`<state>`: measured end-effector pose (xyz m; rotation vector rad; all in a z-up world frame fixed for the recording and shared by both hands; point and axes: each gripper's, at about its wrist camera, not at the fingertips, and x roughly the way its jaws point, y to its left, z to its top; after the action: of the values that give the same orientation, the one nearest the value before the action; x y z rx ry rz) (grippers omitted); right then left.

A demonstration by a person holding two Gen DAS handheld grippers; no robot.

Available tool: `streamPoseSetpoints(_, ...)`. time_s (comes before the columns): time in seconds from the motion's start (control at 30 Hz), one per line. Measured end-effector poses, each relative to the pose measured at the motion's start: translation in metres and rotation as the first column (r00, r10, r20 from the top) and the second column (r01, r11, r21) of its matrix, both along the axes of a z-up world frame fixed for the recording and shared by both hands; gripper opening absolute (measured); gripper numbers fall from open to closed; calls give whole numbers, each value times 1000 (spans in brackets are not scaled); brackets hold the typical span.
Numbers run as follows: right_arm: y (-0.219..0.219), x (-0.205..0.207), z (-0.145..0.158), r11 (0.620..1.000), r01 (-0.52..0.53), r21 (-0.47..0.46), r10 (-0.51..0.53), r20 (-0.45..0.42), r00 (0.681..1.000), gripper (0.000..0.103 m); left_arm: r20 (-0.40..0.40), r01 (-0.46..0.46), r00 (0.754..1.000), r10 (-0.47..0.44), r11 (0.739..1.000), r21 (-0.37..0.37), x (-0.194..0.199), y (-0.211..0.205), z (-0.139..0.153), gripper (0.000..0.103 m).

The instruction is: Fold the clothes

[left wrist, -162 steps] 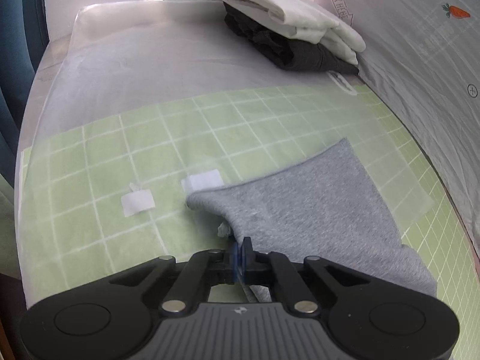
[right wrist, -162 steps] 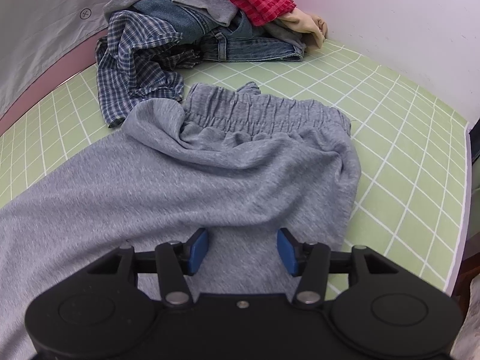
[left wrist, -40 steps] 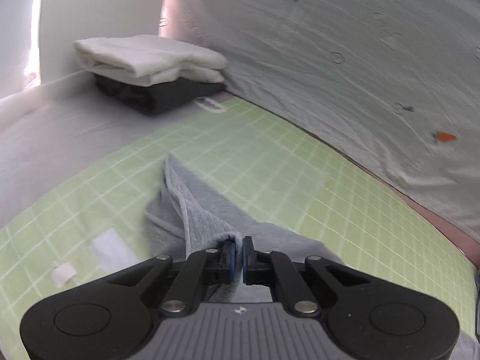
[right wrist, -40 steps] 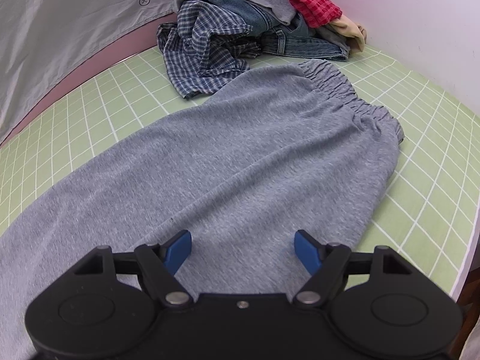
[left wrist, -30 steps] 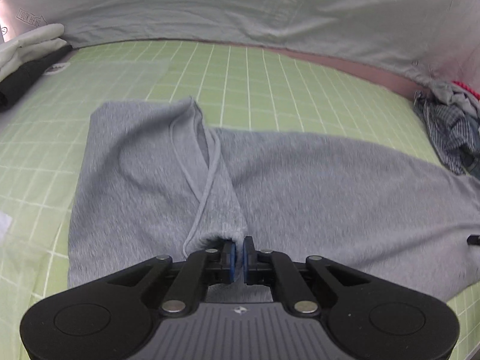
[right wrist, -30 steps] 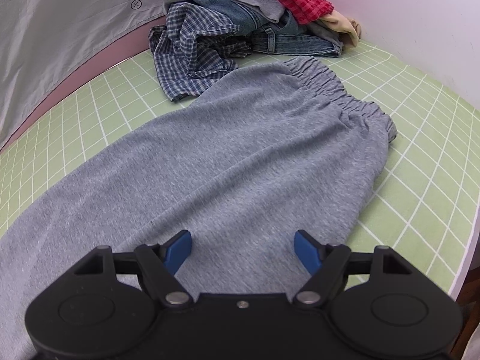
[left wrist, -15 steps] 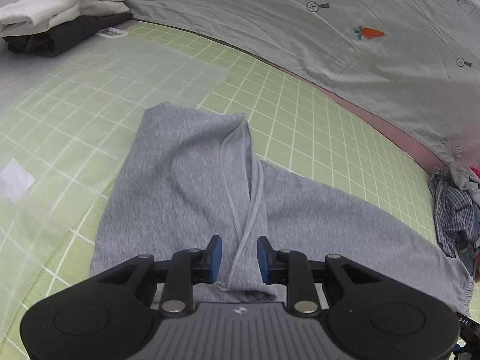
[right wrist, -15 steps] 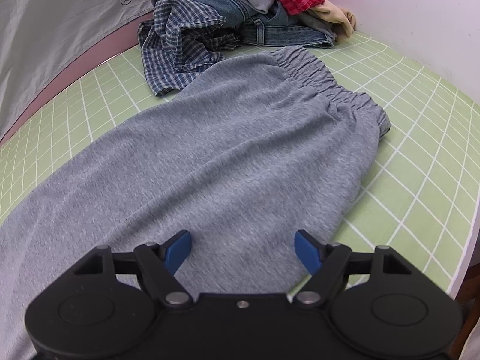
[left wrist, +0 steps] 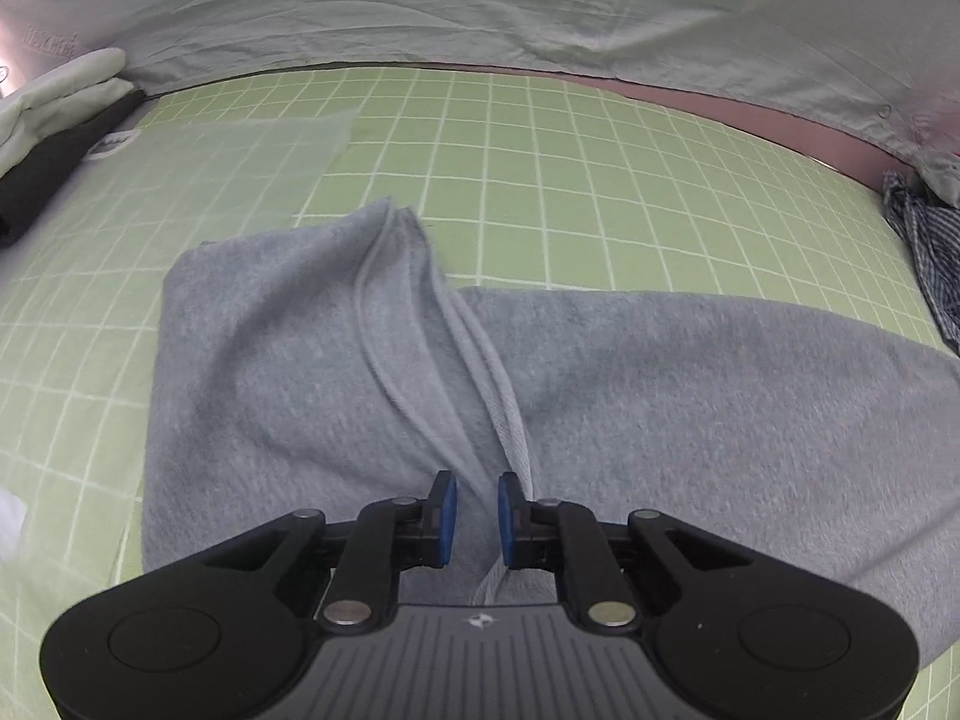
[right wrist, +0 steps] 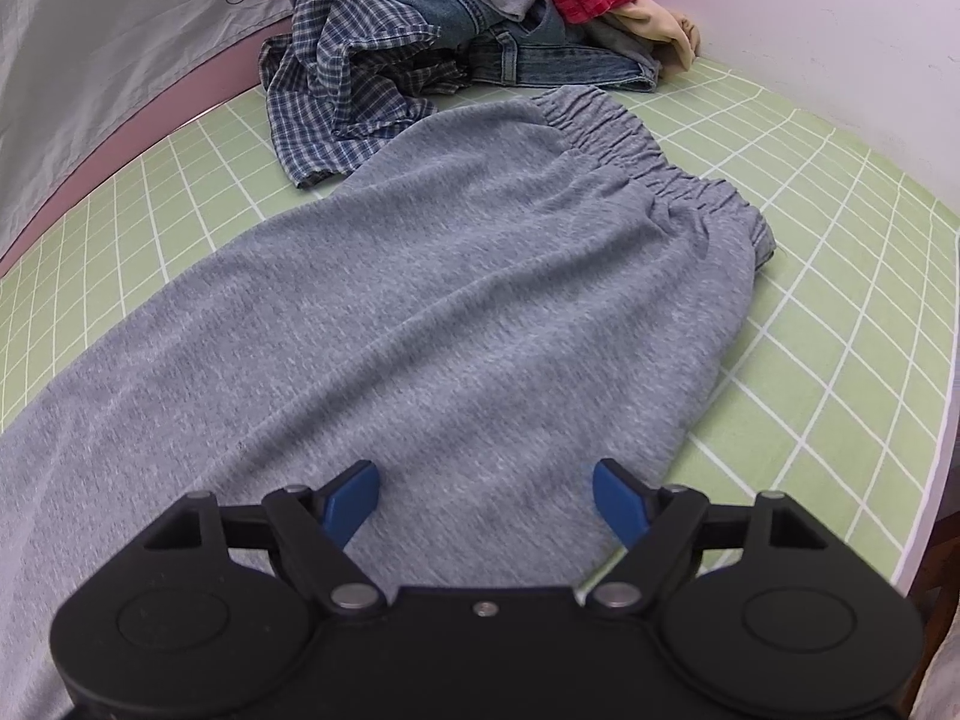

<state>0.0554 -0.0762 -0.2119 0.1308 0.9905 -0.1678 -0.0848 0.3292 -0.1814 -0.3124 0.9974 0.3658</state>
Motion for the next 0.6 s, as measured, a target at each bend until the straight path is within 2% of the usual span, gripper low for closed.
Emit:
streamPoseSetpoints(0.13,7,1,0,1000,4,-16,-4,0,1000,80,33,110,994,-108,992,-69,6,-21,0,20)
streamPoseSetpoints(0.23,19,-1,3,999,-30,-36,30,10,999,80,51,108,993,-106,992,-56,1,-27,6,20)
streamPoseSetpoints(0.37,43,-4,12,992,-110,-58,112,31,993,80,78,-31,996,35,998,-61,-16,-4,23,24)
streamPoseSetpoints(0.43,55,-6,16,986,-151,-71,154,41,987,80,67,-116,991,118,993,-33,-25,13,29,28)
streamPoseSetpoints(0.6,115,-14,30,939,-335,-77,340,60,939,79,0,-252,968,252,967,39,-49,50,28,35)
